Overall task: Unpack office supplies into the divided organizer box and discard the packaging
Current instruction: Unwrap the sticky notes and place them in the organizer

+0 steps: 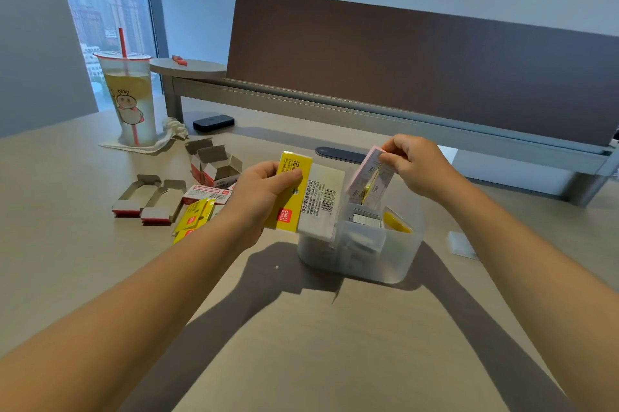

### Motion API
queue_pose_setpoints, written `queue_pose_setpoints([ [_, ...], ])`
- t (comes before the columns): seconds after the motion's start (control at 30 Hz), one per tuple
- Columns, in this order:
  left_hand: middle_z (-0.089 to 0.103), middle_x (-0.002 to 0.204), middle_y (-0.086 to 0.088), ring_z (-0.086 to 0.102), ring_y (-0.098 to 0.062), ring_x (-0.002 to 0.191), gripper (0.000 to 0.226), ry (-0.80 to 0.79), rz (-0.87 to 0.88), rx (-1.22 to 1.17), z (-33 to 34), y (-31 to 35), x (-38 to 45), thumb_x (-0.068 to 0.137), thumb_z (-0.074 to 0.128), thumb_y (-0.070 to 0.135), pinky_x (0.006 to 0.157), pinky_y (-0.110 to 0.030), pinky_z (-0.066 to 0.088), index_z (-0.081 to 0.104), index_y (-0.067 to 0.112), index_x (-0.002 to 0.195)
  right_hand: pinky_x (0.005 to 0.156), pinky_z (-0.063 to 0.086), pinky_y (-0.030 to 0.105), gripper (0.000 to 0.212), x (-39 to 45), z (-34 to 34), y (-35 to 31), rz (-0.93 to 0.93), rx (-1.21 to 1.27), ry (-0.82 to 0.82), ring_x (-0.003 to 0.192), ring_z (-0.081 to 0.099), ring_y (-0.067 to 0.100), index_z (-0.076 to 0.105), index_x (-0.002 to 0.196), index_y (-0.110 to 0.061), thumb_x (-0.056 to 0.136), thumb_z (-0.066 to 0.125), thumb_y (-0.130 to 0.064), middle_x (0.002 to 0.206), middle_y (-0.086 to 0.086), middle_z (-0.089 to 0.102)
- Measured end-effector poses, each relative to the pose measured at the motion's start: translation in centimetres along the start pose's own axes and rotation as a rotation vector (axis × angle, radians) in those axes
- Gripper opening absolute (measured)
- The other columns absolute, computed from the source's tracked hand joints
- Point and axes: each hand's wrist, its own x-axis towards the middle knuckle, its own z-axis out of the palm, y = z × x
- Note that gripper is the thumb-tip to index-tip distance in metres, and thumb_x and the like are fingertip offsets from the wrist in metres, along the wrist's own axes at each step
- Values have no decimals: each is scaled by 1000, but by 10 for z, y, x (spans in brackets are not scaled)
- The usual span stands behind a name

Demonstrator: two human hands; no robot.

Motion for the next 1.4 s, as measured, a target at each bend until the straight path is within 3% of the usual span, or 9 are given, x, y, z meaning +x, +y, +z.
queue_pose_setpoints([
  [0.4, 64, 83, 3, 64, -14, 72, 10, 0, -14, 6, 1, -1, 0, 89, 48, 22, 57, -24, 53, 55, 21, 83, 68, 43, 24, 8, -6, -1, 3, 8, -4, -80, 86, 49, 20, 52, 90, -11, 90, 47, -17, 95, 4, 52],
  [0.53, 63, 82, 3, 64, -14, 72, 10, 5, -16, 5, 2, 0, 0, 89, 48, 22, 58, -25, 53, 55, 21, 82, 72, 40, 28, 20, -2, 10, 1, -4, -48, -63, 85, 48, 18, 58, 102, -4, 90, 48, -16, 104, 11, 59],
  [0.7, 62, 81, 4, 63, -13, 71, 11, 23, -16, -3, 5, 0, 2, 90, 47, 21, 50, -19, 53, 54, 21, 80, 76, 44, 27, 22, -2, 19, 4, 5, -17, -115, 85, 50, 18, 62, 101, -2, 84, 57, -16, 108, 14, 63],
  [0.8, 61, 81, 4, 62, -12, 71, 13, 58, -18, -31, 8, 1, 3, 90, 46, 21, 55, -22, 53, 52, 22, 79, 77, 44, 23, 23, -5, 21, 7, 3, 27, -58, 87, 50, 16, 60, 104, -4, 84, 58, -16, 107, 12, 62],
  [0.9, 61, 84, 3, 61, -10, 71, 9, 87, -12, -92, 14, 3, 2, 90, 47, 19, 55, -20, 54, 52, 18, 83, 67, 42, 13, 20, -12, 19, 5, -22, 140, 50, 85, 50, 12, 58, 103, -7, 86, 55, -17, 96, 4, 56],
  [1.0, 60, 93, -2, 60, -9, 73, 9, 109, -5, -146, 22, 7, 1, 90, 47, 15, 62, -24, 53, 51, 10, 97, 64, 43, 10, 4, -25, 16, -3, -39, 340, 121, 77, 51, 9, 52, 88, -16, 87, 53, -19, 84, -5, 54],
  [1.1, 59, 101, -7, 60, -12, 76, 7, 116, 6, -169, 30, 8, -1, 90, 47, 13, 68, -28, 53, 51, 10, 94, 59, 49, 12, 15, -35, 15, -10, -59, 486, 83, 73, 55, 7, 43, 76, -27, 86, 54, -21, 78, -11, 53],
  [1.2, 59, 101, -8, 60, -11, 76, 7, 90, 23, -186, 35, 7, -5, 90, 47, 12, 67, -27, 53, 50, 14, 85, 59, 52, 14, 25, -41, 15, -13, -86, 491, 20, 73, 58, 7, 38, 76, -29, 81, 61, -21, 81, -12, 54],
  [1.4, 59, 98, -5, 60, -9, 73, 5, 109, 21, -191, 34, 7, -8, 90, 47, 12, 61, -25, 54, 51, 12, 92, 57, 49, 5, 23, -43, 14, -8, -90, 483, 103, 72, 56, 5, 37, 83, -21, 85, 54, -6, 80, -9, 54],
])
